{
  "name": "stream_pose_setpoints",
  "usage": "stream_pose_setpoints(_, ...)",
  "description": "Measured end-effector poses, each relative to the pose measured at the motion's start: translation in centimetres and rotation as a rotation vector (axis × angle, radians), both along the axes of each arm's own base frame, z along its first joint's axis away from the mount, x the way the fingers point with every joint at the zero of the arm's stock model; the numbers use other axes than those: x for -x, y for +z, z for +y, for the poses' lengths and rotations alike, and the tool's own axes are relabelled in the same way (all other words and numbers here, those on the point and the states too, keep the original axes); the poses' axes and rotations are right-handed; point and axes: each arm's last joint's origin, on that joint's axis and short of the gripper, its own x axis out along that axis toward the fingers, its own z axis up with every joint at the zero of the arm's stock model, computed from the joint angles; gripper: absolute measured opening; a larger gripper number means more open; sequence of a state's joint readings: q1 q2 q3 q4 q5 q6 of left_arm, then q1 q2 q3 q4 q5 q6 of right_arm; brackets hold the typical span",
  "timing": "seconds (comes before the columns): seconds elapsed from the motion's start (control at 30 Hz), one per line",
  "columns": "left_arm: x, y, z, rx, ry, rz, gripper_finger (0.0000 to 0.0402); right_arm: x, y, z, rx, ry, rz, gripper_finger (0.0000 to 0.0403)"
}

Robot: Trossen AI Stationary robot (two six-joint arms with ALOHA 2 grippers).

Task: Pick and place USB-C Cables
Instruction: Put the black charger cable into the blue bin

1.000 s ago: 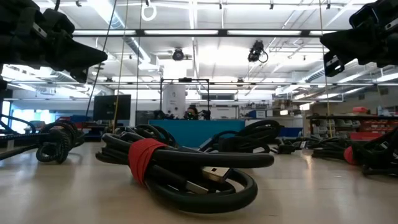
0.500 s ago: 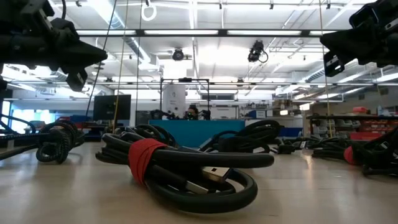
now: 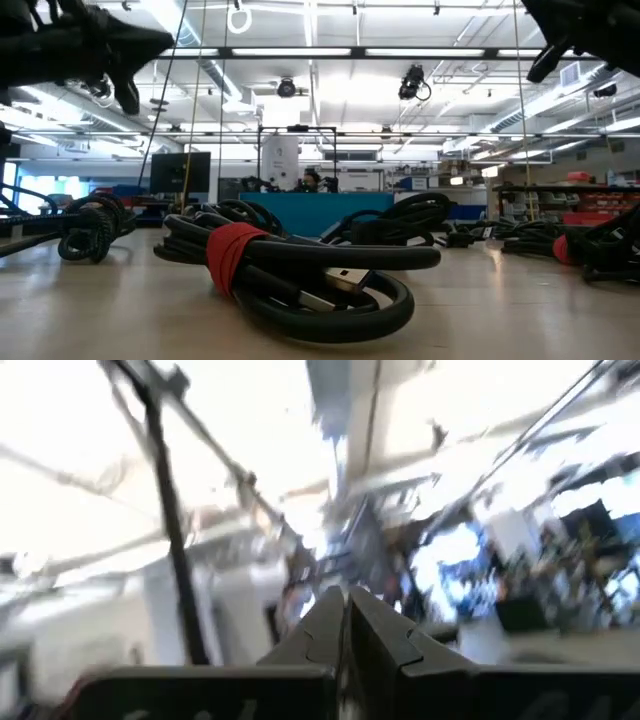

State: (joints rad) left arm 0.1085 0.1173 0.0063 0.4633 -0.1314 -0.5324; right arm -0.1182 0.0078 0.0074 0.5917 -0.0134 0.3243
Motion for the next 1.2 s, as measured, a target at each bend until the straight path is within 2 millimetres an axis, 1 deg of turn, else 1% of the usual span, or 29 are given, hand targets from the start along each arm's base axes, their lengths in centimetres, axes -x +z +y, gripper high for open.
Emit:
stream_pose_setpoints(0.1, 0.2, 0.5, 0.0, -0.029, 0.009, -0.054, 0.0039, 0.4, 0.5, -0.2, -0.035, -0.084, -0.068, 0.0023)
stream_pose_setpoints(0.27, 0.3, 0.7, 0.0, -0.012, 0.001, -0.077, 0.0039, 0.9, 1.1, -0.2, -0.042, -0.090, -0.150, 0.0019)
stream_pose_setpoints(0.37, 0.3, 0.7, 0.0, -0.004, -0.002, -0.080, 0.0039, 1.0, 1.5, -0.2, -0.085, -0.073, -0.160, 0.0025)
stream_pose_setpoints(0.43, 0.3, 0.7, 0.0, -0.004, -0.002, -0.080, 0.0039, 0.9, 2.1, -0.3, -0.105, -0.092, -0.125, 0.0032)
stream_pose_setpoints(0.53, 0.3, 0.7, 0.0, -0.004, -0.002, -0.081, 0.0039, 0.5, 3.3, -0.6, -0.146, -0.161, 0.022, 0.0048)
stream_pose_setpoints(0.77, 0.4, 0.9, 0.0, -0.007, -0.002, -0.101, 0.0039, -0.2, 8.1, -1.0, -0.208, -0.326, 0.441, 0.0086)
stream_pose_setpoints(0.9, 0.4, 0.9, 0.0, -0.032, 0.009, -0.096, 0.0039, -1.5, 10.0, -1.3, -0.261, -0.373, 0.674, 0.0101)
stream_pose_setpoints(1.03, 0.4, 0.9, 0.0, -0.053, 0.018, -0.091, 0.0039, -3.2, 10.4, -1.5, -0.347, -0.392, 0.927, 0.0117)
stream_pose_setpoints(1.13, 0.4, 0.9, 0.0, -0.053, 0.018, -0.091, 0.0039, -4.7, 9.7, -1.7, -0.443, -0.414, 1.116, 0.0130)
stream_pose_setpoints(1.2, 0.4, 0.9, 0.0, -0.053, 0.018, -0.091, 0.0039, -5.9, 8.9, -1.7, -0.487, -0.417, 1.208, 0.0141)
